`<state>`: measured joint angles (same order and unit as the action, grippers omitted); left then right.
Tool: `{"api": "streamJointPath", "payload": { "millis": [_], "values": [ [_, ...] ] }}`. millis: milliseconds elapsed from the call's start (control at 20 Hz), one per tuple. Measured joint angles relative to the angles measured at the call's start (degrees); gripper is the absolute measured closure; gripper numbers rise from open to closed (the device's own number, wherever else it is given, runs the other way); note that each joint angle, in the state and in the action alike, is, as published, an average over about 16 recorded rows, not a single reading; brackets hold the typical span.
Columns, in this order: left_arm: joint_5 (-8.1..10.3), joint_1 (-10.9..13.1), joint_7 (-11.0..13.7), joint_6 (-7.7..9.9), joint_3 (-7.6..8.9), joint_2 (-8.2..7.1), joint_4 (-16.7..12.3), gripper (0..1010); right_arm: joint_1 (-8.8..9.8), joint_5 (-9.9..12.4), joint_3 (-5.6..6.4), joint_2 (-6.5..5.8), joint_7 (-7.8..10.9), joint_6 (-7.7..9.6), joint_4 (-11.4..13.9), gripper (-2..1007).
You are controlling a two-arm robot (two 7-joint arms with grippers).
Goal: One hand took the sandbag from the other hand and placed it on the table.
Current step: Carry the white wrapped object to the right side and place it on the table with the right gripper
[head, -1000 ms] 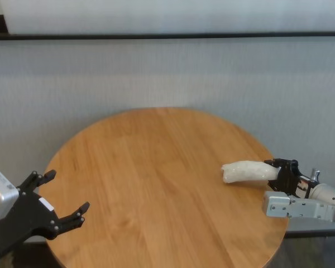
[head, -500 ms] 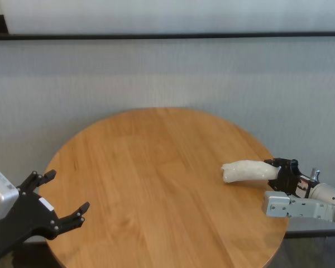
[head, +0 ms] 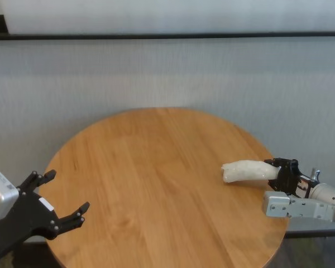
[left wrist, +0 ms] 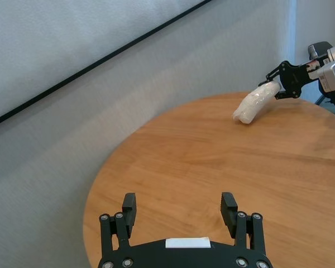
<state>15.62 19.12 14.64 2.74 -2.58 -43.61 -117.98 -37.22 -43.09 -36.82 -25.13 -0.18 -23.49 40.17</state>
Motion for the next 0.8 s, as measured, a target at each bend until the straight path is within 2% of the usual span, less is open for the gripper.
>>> {"api": "streamJointPath", "payload": {
  "millis": [350,800],
  "values": [
    [0.0,0.0,0.0,0.0,0.0,0.0,0.0,10,0.02,0.0,0.0,-0.02,-0.04,0.04,0.0,553],
    [0.0,0.0,0.0,0.0,0.0,0.0,0.0,10,0.03,-0.1,0.0,-0.05,-0.09,0.06,0.0,286]
  ]
}}
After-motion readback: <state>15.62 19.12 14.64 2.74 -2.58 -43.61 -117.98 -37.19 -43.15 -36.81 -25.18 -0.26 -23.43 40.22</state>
